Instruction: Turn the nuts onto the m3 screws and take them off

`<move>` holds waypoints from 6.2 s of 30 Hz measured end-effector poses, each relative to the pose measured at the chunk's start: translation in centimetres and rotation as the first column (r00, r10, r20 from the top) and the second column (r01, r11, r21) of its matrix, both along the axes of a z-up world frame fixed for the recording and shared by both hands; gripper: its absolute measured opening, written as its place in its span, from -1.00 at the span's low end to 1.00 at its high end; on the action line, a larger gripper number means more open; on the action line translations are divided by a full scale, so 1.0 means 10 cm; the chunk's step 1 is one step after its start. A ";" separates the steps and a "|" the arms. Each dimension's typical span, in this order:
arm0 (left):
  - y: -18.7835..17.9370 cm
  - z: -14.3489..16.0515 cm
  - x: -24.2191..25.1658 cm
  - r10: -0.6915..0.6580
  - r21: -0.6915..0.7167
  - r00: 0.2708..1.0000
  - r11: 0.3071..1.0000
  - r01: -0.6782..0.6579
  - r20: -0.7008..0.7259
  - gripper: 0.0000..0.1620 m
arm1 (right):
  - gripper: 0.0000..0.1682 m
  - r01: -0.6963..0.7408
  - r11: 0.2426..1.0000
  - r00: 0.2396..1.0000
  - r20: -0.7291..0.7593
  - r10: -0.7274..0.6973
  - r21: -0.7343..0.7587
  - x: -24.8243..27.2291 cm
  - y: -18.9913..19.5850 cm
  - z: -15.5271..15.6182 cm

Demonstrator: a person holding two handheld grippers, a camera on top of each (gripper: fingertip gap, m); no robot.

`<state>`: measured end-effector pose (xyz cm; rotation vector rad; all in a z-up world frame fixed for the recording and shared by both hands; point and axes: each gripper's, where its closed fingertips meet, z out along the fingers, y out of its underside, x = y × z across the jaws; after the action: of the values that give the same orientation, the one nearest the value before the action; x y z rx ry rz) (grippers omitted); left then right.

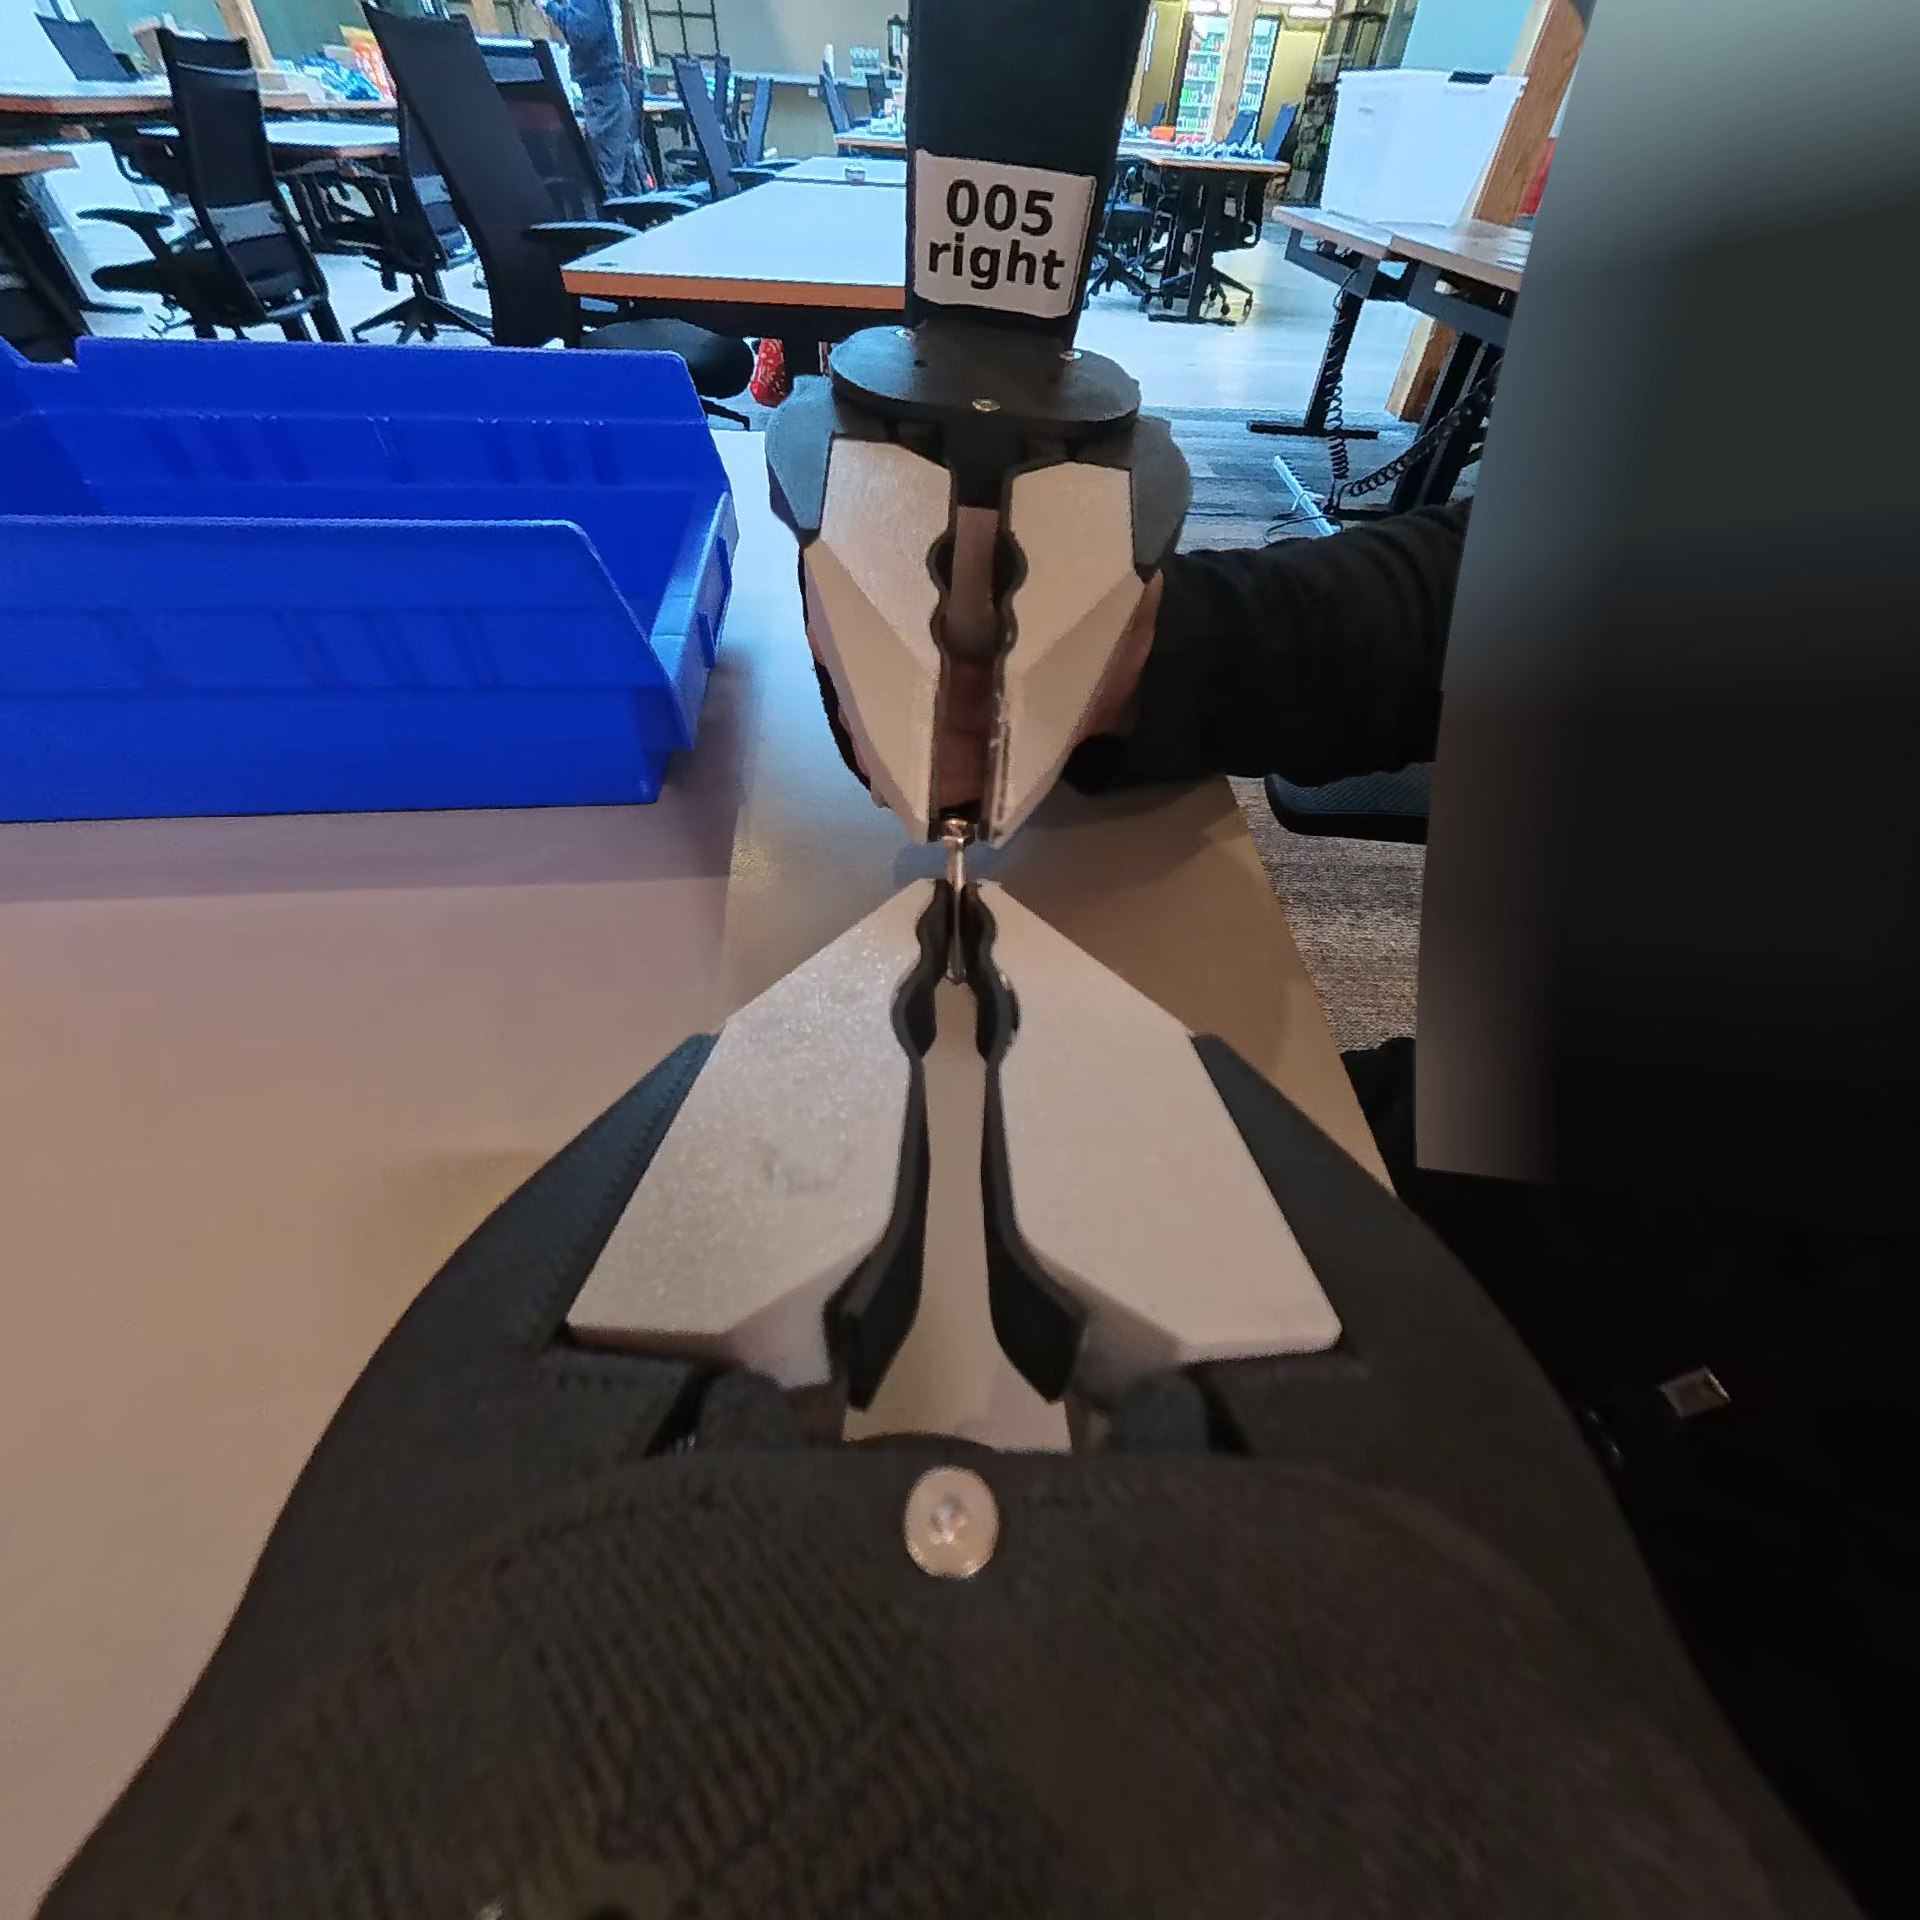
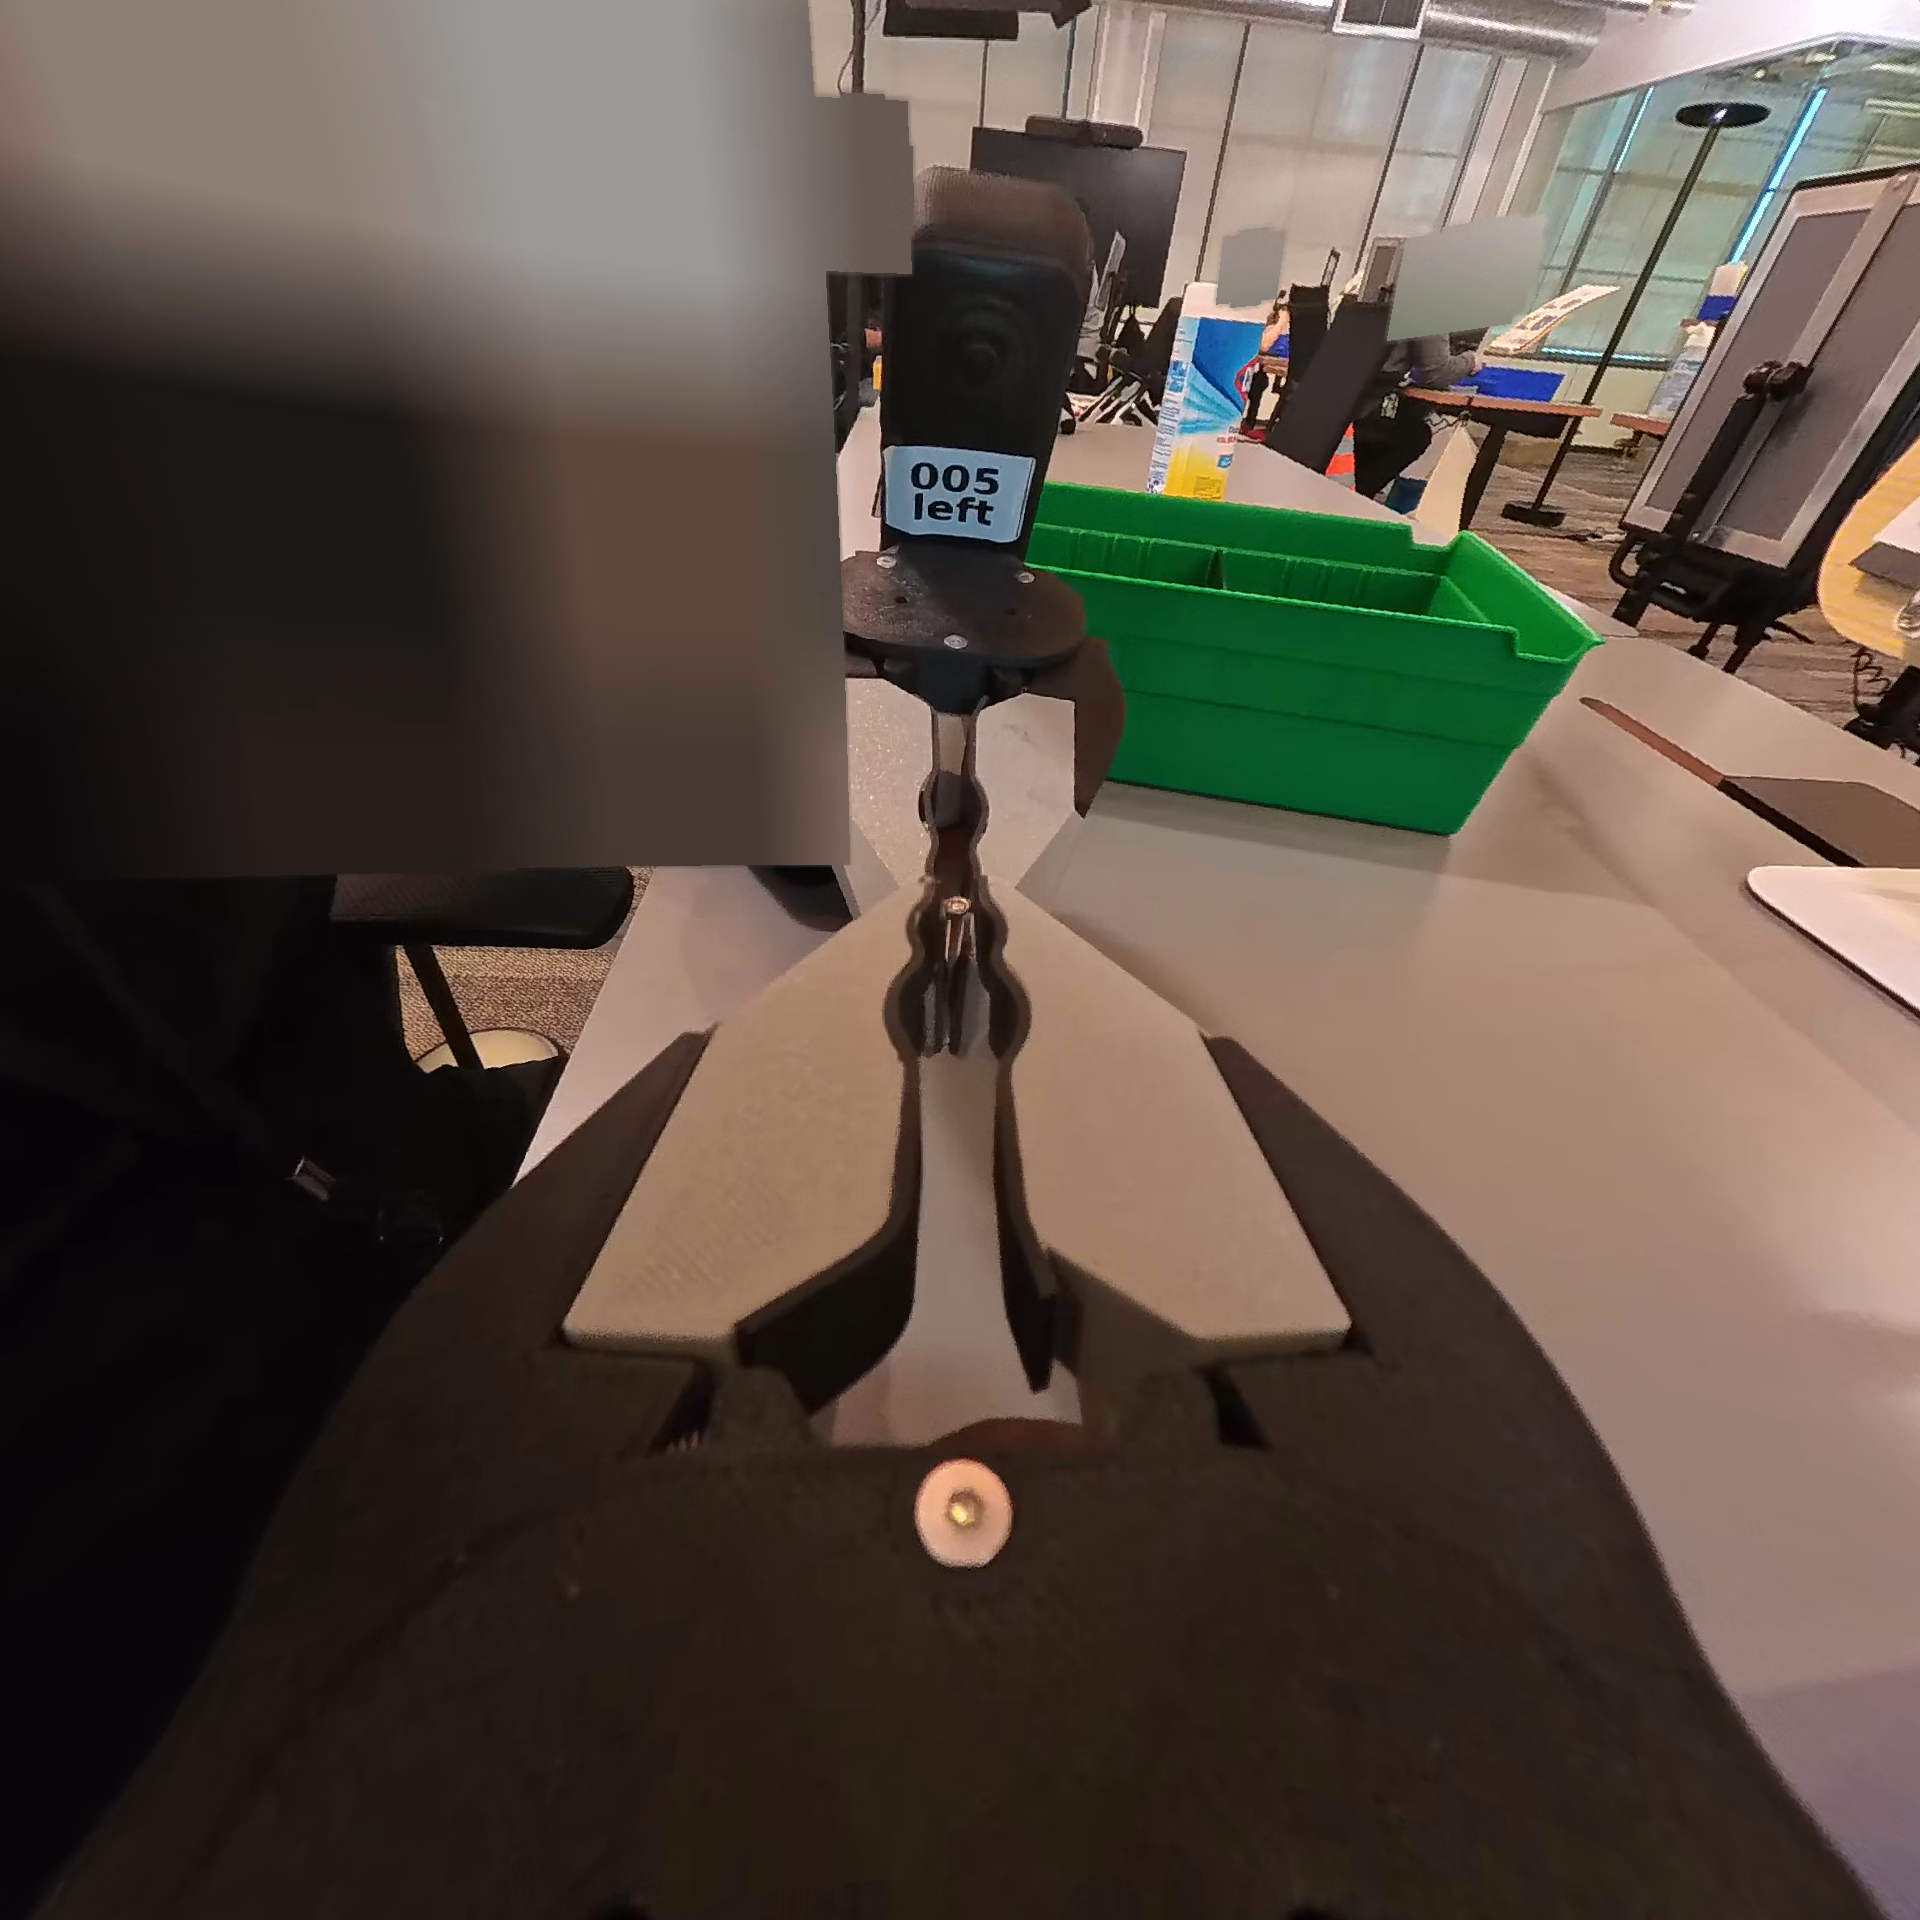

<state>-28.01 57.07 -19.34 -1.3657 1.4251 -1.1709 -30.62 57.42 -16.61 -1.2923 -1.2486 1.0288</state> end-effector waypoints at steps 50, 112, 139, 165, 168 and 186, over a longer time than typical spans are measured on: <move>0.12 -0.05 0.03 0.094 0.023 0.996 0.995 -0.093 -0.011 -1.00 | -0.82 0.135 0.983 0.988 -0.061 -0.144 -0.126 -0.02 0.12 -0.01; 0.24 -0.09 0.00 0.092 -0.232 0.995 0.968 -0.098 -0.034 -1.00 | -0.97 0.132 0.911 0.965 -0.159 -0.208 -0.390 0.09 0.26 -0.02; 0.06 0.02 -0.01 0.027 0.101 0.998 0.994 -0.032 0.050 -1.00 | -0.98 0.240 0.962 0.971 -0.046 -0.236 0.129 0.02 -0.02 0.06; 0.44 -0.14 -0.12 0.208 0.027 0.976 0.978 -0.206 -0.066 -1.00 | -0.93 -0.050 0.981 0.329 0.931 -0.161 0.188 0.74 0.29 -1.11; 0.43 -0.15 -0.11 0.204 0.030 0.976 0.979 -0.203 -0.072 -1.00 | -0.92 -0.038 0.983 0.354 0.923 -0.152 0.177 0.73 0.27 -1.11; 0.40 -0.16 -0.11 0.175 0.010 0.981 0.985 -0.175 -0.080 -1.00 | -0.92 0.230 0.973 0.779 0.603 -0.173 -0.018 0.75 0.32 -0.96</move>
<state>-29.09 61.06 -20.97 -1.5186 1.3317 -1.0087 -23.16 60.64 -26.26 -1.8726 -1.4908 0.5271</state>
